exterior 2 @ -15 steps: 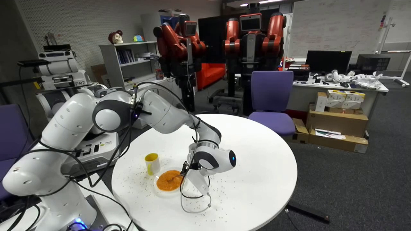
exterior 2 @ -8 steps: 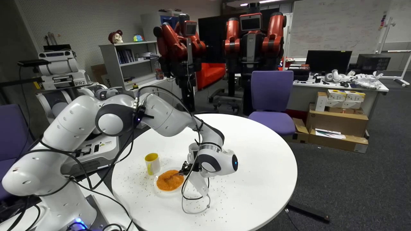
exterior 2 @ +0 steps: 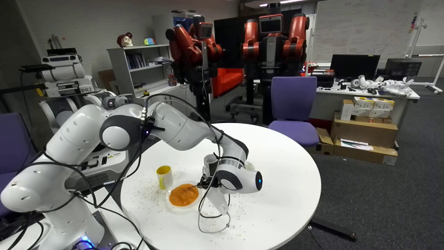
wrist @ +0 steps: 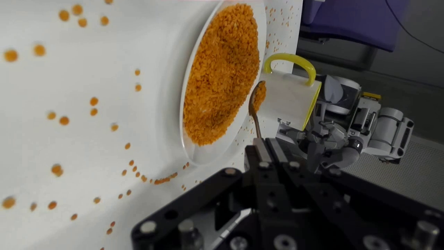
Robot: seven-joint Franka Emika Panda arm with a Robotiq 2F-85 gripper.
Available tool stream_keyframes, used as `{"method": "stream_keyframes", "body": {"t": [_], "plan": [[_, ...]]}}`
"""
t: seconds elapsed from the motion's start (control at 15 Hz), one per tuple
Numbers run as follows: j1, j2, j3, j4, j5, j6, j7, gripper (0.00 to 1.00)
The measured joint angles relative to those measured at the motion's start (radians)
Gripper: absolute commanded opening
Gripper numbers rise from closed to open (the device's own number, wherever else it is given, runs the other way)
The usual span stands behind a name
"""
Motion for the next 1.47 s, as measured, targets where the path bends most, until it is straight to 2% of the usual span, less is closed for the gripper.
{"method": "stream_keyframes", "body": {"t": [0.67,1.47], "plan": [[0.008,-0.007,0.002,0.054,0.042,-0.118,0.009,0.01],[0.137,-0.05,0.004,0.067,0.051,-0.145,0.022,0.01]]}}
